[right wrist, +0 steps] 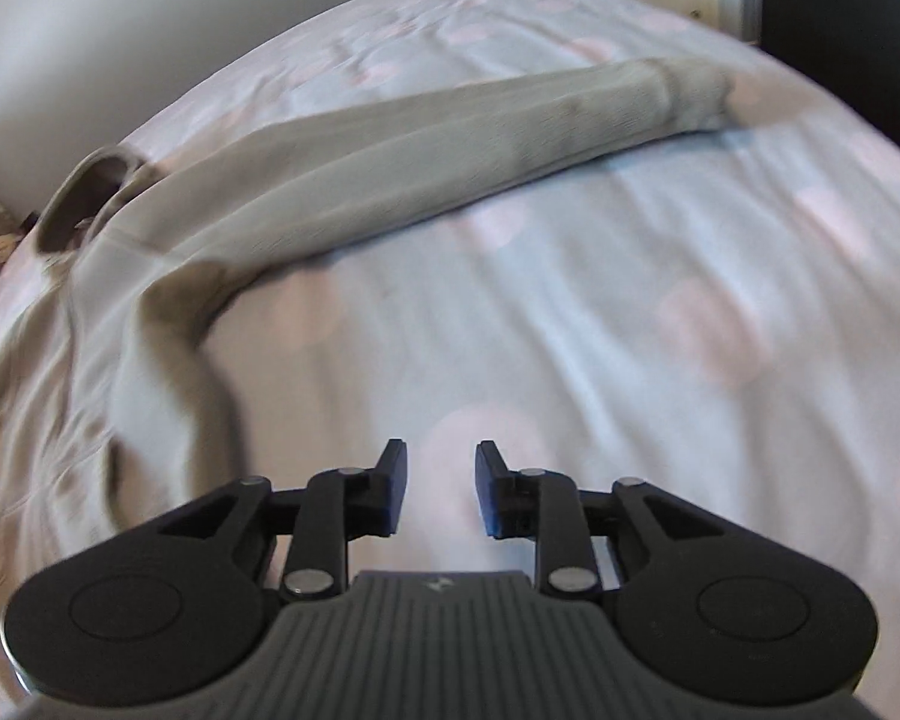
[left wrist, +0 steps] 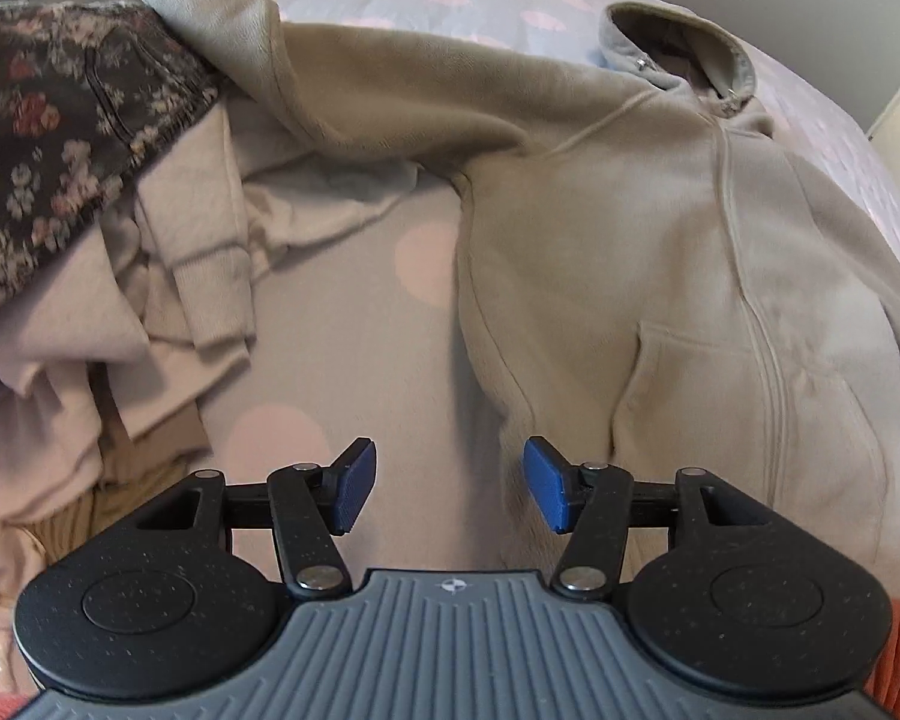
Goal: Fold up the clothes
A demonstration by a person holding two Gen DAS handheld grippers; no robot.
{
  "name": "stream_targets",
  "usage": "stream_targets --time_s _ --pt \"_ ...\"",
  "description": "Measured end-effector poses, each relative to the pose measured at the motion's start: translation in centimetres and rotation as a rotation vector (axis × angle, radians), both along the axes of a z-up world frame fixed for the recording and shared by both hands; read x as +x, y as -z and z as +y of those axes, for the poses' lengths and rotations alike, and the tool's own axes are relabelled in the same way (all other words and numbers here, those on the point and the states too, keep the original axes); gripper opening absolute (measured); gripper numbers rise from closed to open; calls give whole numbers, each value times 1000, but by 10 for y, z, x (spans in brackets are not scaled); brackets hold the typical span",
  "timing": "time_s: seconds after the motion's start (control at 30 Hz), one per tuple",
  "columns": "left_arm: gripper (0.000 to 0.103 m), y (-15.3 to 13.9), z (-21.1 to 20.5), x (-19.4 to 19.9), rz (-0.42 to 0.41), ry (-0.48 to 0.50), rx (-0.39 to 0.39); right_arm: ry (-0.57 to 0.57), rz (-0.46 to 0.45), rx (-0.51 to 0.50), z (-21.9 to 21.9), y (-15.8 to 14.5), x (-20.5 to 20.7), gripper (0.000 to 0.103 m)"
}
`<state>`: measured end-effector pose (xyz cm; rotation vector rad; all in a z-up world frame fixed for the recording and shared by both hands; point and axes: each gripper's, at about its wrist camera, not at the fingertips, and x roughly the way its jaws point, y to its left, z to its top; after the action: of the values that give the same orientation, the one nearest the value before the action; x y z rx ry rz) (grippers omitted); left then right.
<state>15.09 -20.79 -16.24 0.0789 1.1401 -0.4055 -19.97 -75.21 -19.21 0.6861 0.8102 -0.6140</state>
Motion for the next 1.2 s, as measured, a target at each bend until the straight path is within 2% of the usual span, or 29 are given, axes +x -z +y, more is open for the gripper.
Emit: stream_targets --time_s 0.17,0.2,0.3,0.4,0.5,0.57,0.6,0.63,0.7,0.83,0.93,0.97,1.2 --pt "55 12 10 -22 -48 37 -39 -116 -57 100 60 14 21 53" --pt "55 14 13 -26 -54 41 -52 -134 -67 120 70 18 24 60" --pt "55 23 23 -32 -38 46 -103 -170 -35 103 95 28 36 63" --pt "55 32 27 -36 -39 52 -66 -143 10 103 106 42 43 66" --pt "56 35 33 -39 -36 66 -88 -80 -5 147 110 54 45 58" --pt "56 37 40 -39 -26 58 -114 -30 -11 147 115 58 44 45" --pt "56 38 43 -38 -20 43 -121 -17 -18 148 116 56 43 32" --pt "56 38 46 -37 -15 27 -136 -17 -33 147 117 50 41 26" --pt "56 37 52 -36 -8 5 -165 -31 -63 137 122 35 39 21" --pt "56 38 53 -37 -19 13 -169 -51 -176 193 127 -7 28 18" --pt "56 37 53 -37 -24 15 -168 -52 -218 217 129 -24 17 17" --pt "56 37 53 -37 -23 13 -172 -55 -206 208 131 -25 15 17" --pt "56 41 52 -34 -7 17 -171 -4 -50 200 128 34 13 17"
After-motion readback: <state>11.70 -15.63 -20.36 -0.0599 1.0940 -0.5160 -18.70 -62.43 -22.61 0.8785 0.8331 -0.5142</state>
